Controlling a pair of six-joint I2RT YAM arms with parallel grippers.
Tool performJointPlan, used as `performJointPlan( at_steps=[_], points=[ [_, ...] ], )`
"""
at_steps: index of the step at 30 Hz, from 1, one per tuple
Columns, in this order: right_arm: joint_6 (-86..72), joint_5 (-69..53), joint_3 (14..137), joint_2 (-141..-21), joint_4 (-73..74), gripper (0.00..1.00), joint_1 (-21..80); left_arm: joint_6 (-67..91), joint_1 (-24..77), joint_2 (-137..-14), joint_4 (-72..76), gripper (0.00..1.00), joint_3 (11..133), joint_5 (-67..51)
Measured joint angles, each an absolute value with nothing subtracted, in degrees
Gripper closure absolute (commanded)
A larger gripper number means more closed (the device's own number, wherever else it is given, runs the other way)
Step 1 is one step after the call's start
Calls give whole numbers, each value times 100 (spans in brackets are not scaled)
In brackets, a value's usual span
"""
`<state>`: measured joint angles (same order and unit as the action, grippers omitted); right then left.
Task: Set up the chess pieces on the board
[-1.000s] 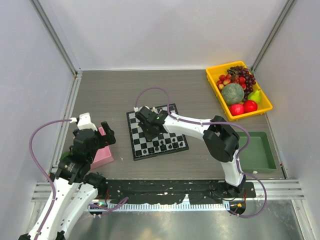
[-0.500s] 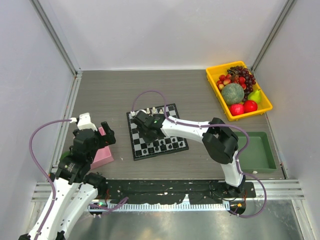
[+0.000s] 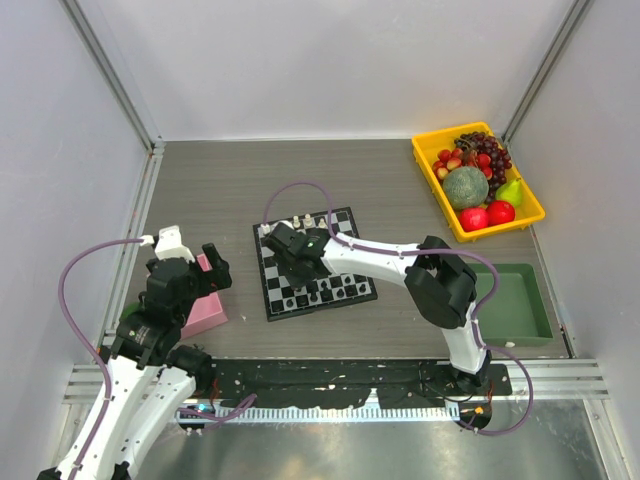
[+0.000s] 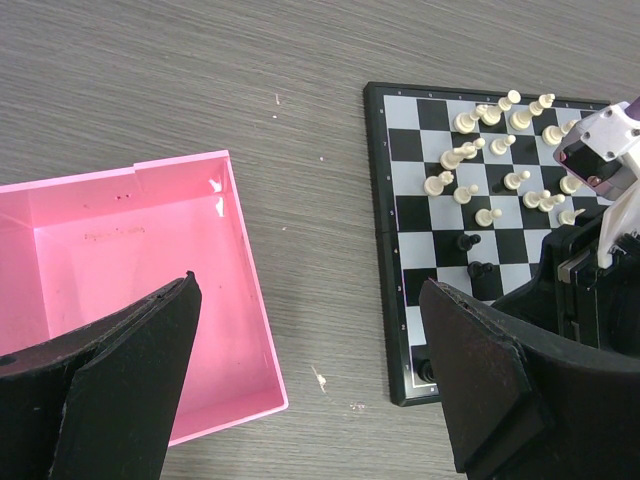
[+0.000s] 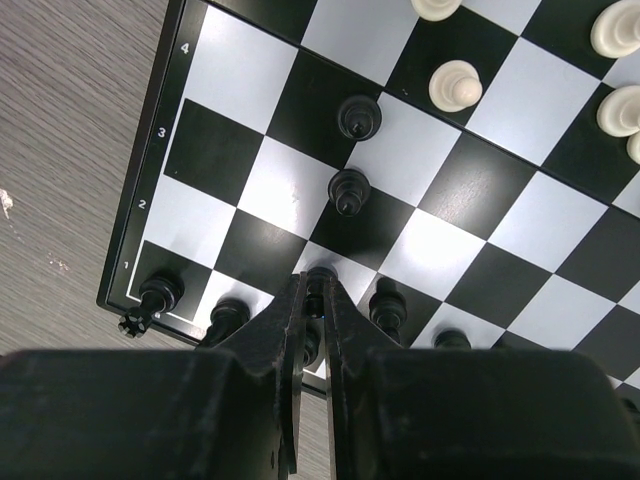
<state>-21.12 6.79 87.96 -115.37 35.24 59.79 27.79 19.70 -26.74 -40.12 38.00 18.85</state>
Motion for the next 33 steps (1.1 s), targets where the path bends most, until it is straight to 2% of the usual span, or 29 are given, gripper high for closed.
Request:
performJointPlan(
  at_steps=[9, 13, 17, 23, 33],
  points=[
    [-2112, 676, 8796, -11537, 3542, 85, 5990, 2779, 1968, -2672, -4012, 1, 3800, 1885],
    [-2115, 674, 8796, -11535, 3544, 69, 5990, 2779, 1970, -2670, -4012, 1, 3800, 1885],
    [-2112, 701, 8809, -11535, 3645, 64, 6001, 2779, 1968, -2672, -4012, 1, 3800, 1885],
    [-2110, 847, 9087, -11535, 3736, 61, 6001, 2777, 1968, -2672, -4012, 1, 3800, 1885],
    [-2115, 891, 9334, -11544, 3693, 61, 5852, 2775, 1968, -2672, -4012, 1, 3800, 1887]
  ],
)
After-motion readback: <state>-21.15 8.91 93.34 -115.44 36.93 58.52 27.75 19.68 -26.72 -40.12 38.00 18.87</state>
